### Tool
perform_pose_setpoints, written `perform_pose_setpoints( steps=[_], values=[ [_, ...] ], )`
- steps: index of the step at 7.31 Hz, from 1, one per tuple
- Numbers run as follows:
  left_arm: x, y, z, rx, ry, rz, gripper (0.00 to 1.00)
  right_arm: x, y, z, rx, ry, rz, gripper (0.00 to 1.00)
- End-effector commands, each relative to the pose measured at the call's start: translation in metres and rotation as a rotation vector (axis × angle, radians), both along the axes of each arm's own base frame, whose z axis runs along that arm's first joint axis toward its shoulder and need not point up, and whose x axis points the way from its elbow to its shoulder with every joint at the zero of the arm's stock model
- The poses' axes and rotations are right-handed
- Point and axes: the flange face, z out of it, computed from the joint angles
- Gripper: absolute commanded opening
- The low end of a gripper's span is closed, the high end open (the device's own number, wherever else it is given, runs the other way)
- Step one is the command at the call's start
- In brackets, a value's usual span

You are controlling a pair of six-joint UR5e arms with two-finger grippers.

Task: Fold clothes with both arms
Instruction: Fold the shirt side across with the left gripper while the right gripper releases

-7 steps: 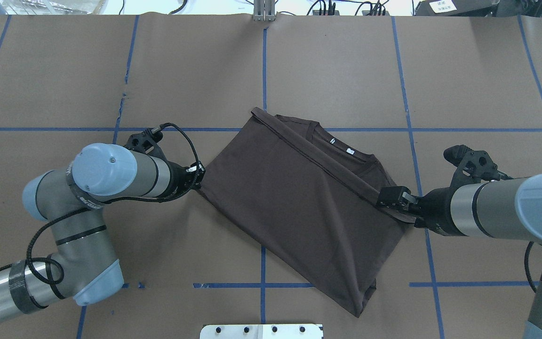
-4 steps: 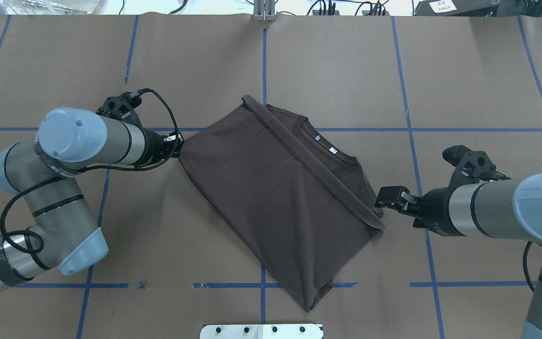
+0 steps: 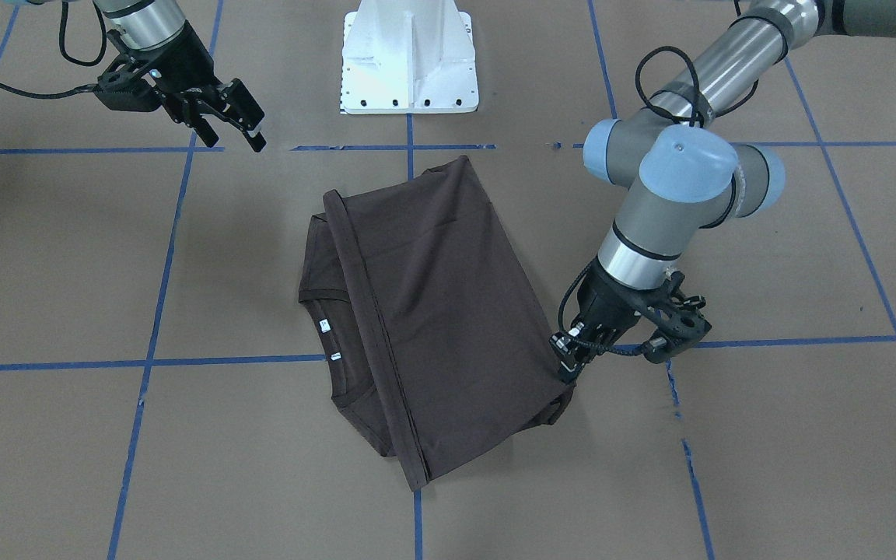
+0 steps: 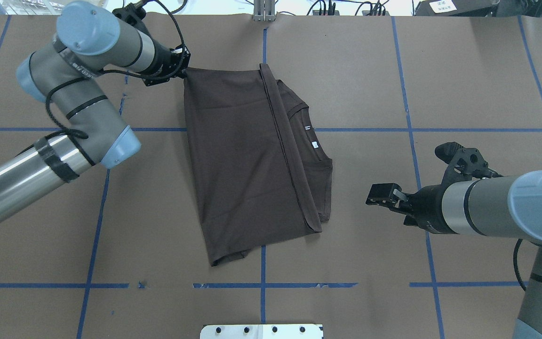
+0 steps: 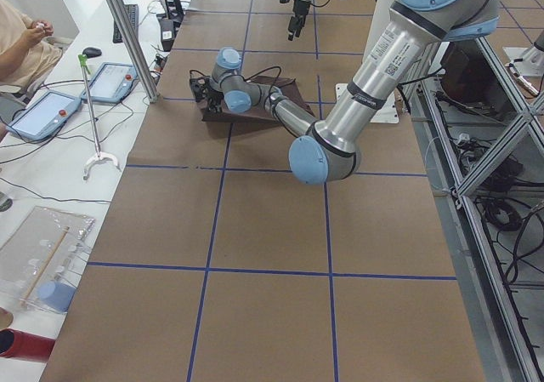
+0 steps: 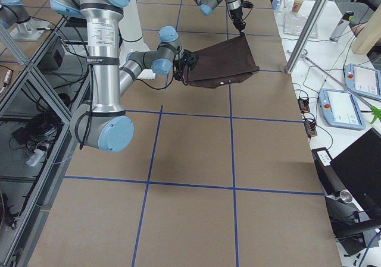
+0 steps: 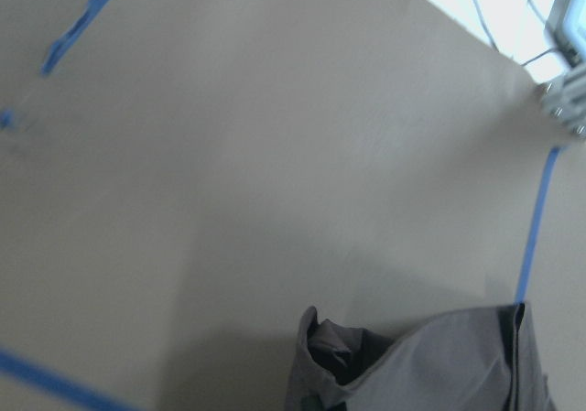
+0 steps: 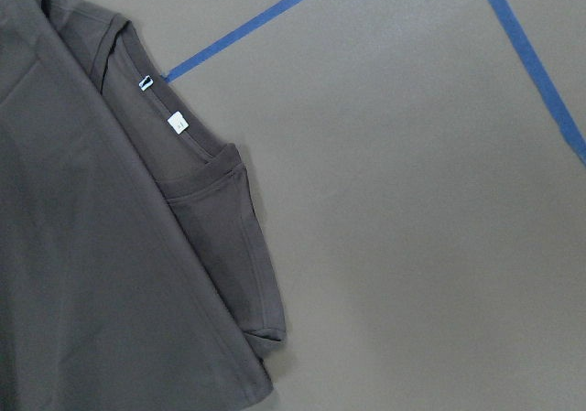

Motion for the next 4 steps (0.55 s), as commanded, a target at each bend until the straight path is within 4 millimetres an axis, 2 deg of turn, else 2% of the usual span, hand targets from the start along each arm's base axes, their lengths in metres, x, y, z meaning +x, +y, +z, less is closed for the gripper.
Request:
perform_pose_setpoints(
  steps=[1, 2, 4],
  values=[
    [0.029, -0.049, -0.021, 0.045, 0.049, -0.014, 0.00, -0.003, 0.001, -0.005, 0.005, -0.010, -0.005, 1.00],
    [0.042, -0.064, -0.022, 0.046, 0.055, -0.016, 0.00, -0.016, -0.005, -0.021, 0.017, -0.036, -0.006, 1.00],
    [0.044, -0.066, -0.020, 0.047, 0.053, -0.016, 0.00, -0.044, -0.017, -0.021, 0.014, -0.026, -0.010, 1.00]
  ],
)
